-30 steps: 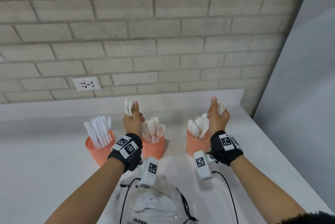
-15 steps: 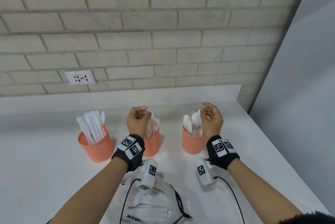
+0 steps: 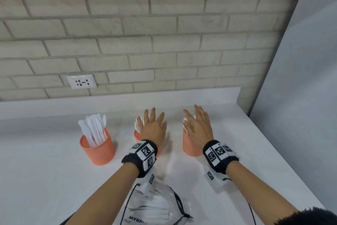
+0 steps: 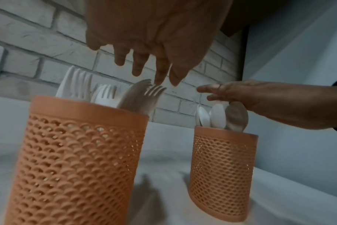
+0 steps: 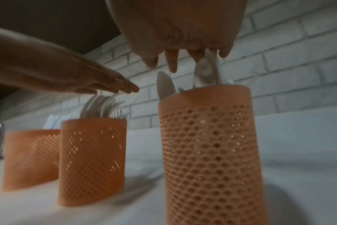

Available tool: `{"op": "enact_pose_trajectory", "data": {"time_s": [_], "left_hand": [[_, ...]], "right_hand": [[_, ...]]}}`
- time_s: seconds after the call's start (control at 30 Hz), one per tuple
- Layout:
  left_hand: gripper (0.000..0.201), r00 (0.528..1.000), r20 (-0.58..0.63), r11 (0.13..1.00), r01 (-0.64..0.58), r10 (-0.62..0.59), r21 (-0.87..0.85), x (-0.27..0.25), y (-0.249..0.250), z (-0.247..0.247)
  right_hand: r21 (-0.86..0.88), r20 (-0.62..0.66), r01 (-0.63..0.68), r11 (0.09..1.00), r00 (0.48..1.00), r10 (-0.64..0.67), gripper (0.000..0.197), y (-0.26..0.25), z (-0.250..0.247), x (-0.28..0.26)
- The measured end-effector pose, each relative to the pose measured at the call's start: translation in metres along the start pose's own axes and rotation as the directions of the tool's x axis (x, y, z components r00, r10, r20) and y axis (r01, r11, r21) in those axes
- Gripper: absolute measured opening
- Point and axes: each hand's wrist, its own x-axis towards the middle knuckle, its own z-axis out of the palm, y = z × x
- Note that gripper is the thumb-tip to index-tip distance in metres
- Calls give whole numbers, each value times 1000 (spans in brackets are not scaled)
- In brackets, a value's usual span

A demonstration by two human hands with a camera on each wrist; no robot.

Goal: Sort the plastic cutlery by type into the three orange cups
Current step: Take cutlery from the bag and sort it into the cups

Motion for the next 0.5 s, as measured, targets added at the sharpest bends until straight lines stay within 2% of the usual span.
{"op": "enact_pose_trajectory", "data": {"time_s": [0.1,0.23,0.4,0.5], "left_hand": [[44,996,61,996,66,-70,54,-2,1,2],[51,977,113,983,184,-181,-17,-4,-3,5],[57,971,176,984,172,-160,-53,-5,-6,0],[61,969,197,982,169,-151,-79,-7,-8,-4]], "right_hand": [[-179,71,-14,984,997,27,52,3,-4,0],[-227,178,-92,970,975,135,48,7,-14,3],[-271,253,-104,957,952,175,54,6,-19,3],[-241,232,-116,964,957,174,59,2,-19,-1]]}}
